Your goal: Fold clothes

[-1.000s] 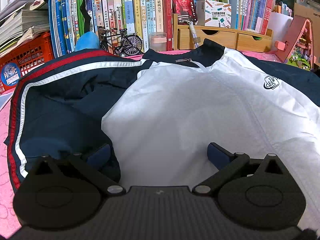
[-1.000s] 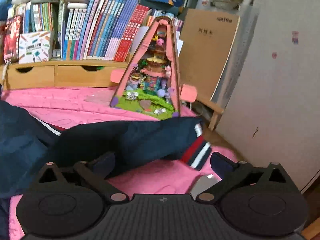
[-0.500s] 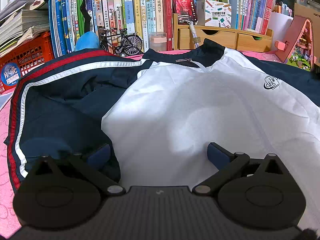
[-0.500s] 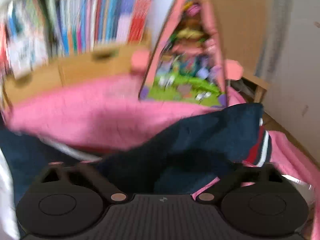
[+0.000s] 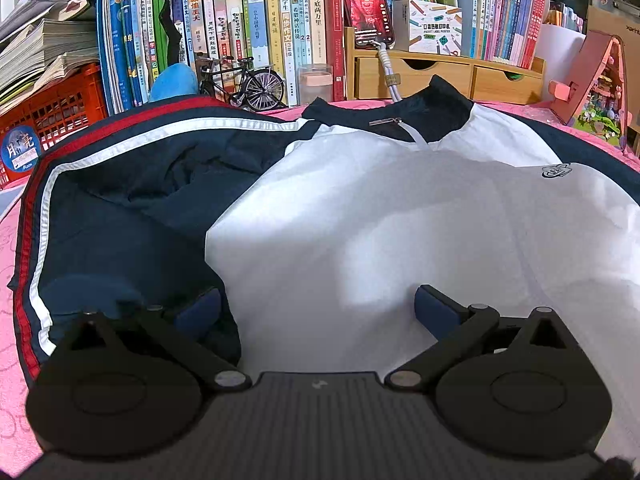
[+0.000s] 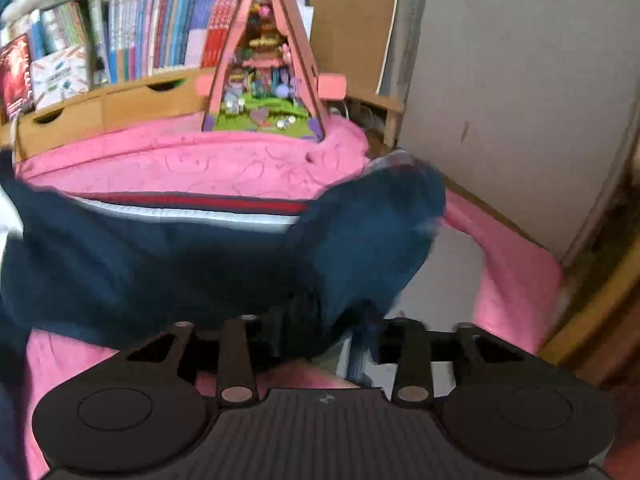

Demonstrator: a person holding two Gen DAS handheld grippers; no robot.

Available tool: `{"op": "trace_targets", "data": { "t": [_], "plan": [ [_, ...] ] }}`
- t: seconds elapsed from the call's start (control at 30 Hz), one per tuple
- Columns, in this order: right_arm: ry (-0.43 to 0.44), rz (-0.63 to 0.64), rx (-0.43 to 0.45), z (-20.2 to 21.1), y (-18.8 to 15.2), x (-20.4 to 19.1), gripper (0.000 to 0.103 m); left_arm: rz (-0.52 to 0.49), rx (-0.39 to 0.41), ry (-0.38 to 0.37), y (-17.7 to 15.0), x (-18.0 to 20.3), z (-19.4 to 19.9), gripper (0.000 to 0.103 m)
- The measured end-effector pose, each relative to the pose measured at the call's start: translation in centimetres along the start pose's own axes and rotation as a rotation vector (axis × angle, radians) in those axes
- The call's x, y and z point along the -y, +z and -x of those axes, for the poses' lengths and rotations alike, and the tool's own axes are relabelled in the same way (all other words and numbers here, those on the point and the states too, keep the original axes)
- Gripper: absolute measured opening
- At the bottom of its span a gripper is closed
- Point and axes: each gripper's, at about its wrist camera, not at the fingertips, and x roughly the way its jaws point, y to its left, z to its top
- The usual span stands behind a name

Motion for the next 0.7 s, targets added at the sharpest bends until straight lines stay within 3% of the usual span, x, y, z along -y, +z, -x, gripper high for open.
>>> {"op": "trace_targets", "data": {
  "t": [0.03,0.07,0.23,0.33,0.47,0.6,0.63,0.7],
  "plan": [
    [-0.023,-0.007,-0.004,0.5,-0.3,0.3,0.078,0.0,0.0,0.0,0.0,0.0,0.0,0.103],
    [-0.046,-0.013,-0.007,1.0,-0.7,0.5,0.09,0.0,0.0,0.0,0.0,0.0,0.0,0.103],
    [-0.086,-0.102,0.054,3.4,-0.2,2.6,0.103,0.0,-0.001,0.0,0.0,0.0,0.1,0.103],
    [-0.13,-0.051,0.13,2.6,2.6,2.1,0.103,0.0,-0.001,0.002,0.0,0.1,0.1,0.103],
    [-0.133,0.067,0.149,-0.1,7.0,-0.6,0.099,-0.001,0.0,0.004,0.0,0.1,0.1,0.103],
    [-0.158,0.046,0.37,2.0,10.1,-1.2,0.103,-0.001,0.0,0.006,0.0,0.2,0.1,0.103],
    [-0.131,0.052,0.348,1.5,10.9,-1.1,0.103,-0.001,0.0,0.006,0.0,0.2,0.1,0.103],
    [-0.09,0.083,0.17,-2.1,11.9,-0.7,0.103,-0.002,0.001,0.008,0.0,0.2,0.1,0.103]
  ]
}}
